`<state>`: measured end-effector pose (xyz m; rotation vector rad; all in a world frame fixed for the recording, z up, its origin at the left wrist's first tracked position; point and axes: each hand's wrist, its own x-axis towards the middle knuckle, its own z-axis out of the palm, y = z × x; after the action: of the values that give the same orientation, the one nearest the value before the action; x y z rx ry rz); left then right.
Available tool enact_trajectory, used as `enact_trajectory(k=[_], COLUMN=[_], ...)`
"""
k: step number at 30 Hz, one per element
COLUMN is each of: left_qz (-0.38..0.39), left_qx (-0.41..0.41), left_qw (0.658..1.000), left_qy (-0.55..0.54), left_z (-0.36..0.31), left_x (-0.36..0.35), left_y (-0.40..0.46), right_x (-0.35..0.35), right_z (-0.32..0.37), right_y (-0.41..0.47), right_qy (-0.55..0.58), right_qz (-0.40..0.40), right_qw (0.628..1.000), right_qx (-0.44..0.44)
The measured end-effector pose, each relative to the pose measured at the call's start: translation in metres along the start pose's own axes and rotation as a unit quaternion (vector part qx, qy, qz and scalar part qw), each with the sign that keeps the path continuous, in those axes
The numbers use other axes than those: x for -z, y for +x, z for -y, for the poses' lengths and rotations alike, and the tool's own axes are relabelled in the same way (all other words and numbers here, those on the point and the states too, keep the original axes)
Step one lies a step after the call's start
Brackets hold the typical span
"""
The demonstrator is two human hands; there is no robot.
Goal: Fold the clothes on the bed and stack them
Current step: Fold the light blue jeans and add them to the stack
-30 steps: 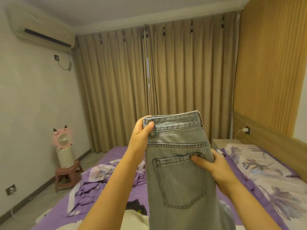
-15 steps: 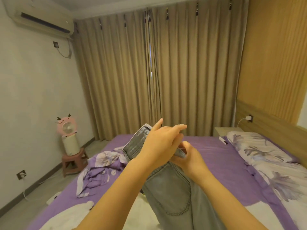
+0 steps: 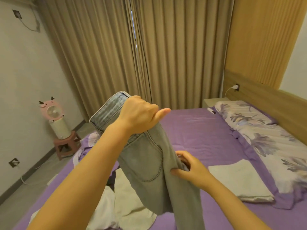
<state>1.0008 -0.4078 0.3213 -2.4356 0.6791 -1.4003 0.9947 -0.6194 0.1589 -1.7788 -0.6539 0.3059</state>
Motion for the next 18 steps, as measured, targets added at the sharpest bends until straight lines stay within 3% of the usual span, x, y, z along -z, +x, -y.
enact_trajectory(k=[5,9,14,18], left_qz=[0.005,0.014,0.028,0.03], left_qx=[-0.017,-0.018,0.002,0.006], left_qw=[1.0,0.998,0.997,0.996], left_qy=[0.026,0.052,0.066,0.085], left_z=[0.031,0.047,0.062,0.071], left_x=[0.009,0.014,0.025,0.043], left_y=[-0.003,-0.014,-0.031,-0.041], right_x=[-0.005,-0.013,-0.037,-0.057], right_z=[-0.031,-0.039,-0.037,-0.028], right_y=[-0.004,0.0,0.013,0.028], right_qy=[-0.03,0.027,0.06,0.127], right_qz=[-0.039,-0.071,-0.003,-0.08], right_qw=[0.999,0.997,0.997,0.988], right_qx=[-0.002,-0.029,-0.045,-0.039])
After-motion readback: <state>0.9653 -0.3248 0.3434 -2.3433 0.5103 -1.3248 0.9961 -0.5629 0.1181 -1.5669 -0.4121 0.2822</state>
